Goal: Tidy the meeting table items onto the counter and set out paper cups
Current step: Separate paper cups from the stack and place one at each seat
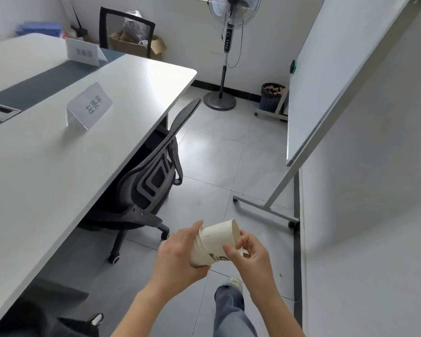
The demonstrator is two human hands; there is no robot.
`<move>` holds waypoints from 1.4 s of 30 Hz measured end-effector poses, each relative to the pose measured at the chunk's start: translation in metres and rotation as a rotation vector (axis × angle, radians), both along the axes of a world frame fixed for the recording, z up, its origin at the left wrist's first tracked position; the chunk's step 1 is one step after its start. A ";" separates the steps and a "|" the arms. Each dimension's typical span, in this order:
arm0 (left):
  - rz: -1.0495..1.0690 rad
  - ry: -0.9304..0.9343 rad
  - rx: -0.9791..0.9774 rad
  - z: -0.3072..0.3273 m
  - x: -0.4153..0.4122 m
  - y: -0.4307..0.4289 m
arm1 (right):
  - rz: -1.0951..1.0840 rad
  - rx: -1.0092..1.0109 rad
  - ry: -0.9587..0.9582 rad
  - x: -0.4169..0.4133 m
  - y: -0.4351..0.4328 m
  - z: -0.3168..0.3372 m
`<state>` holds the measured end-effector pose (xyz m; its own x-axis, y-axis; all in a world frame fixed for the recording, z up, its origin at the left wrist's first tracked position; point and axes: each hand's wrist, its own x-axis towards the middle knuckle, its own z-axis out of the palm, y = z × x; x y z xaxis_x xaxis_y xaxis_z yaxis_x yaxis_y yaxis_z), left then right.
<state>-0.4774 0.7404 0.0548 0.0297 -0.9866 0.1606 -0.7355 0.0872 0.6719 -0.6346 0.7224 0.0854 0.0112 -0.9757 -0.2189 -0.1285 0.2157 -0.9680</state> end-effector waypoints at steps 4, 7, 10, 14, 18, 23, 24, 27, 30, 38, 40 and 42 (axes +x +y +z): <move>0.179 0.082 -0.047 0.005 -0.012 -0.059 | 0.051 -0.003 -0.074 -0.016 -0.075 0.001; 0.312 0.108 -0.128 0.014 -0.032 -0.106 | 0.087 -0.022 -0.110 -0.034 -0.135 0.015; 0.431 0.134 -0.208 0.022 -0.055 -0.144 | 0.096 -0.039 -0.168 -0.053 -0.183 0.026; 0.601 0.376 -0.172 0.035 -0.077 -0.180 | 0.058 -0.027 -0.178 -0.074 -0.240 0.027; 0.782 0.506 -0.211 0.045 -0.066 -0.198 | 0.067 0.057 -0.156 -0.073 -0.275 0.014; 0.944 0.519 -0.355 0.067 -0.041 -0.226 | 0.140 0.058 -0.128 -0.053 -0.320 0.007; 0.971 0.499 -0.382 0.072 -0.034 -0.231 | 0.154 0.050 -0.115 -0.047 -0.329 0.007; 1.061 0.452 -0.456 0.084 -0.010 -0.248 | 0.181 0.020 -0.100 -0.025 -0.360 0.010; 1.109 0.433 -0.537 0.088 0.024 -0.269 | 0.193 -0.025 -0.121 0.004 -0.395 0.020; 1.221 0.460 -0.464 0.085 0.112 -0.337 | 0.277 -0.300 0.028 0.112 -0.488 0.045; 1.252 0.446 -0.405 0.078 0.136 -0.345 | 0.332 -0.362 0.081 0.145 -0.507 0.047; 1.279 0.464 -0.388 0.072 0.156 -0.350 | 0.409 -0.414 0.159 0.178 -0.522 0.041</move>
<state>-0.3216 0.3907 0.1266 0.9810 -0.1345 0.1402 -0.1684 -0.2293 0.9587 -0.4566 0.2003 0.1263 0.4018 -0.9036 0.1482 -0.2721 -0.2723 -0.9229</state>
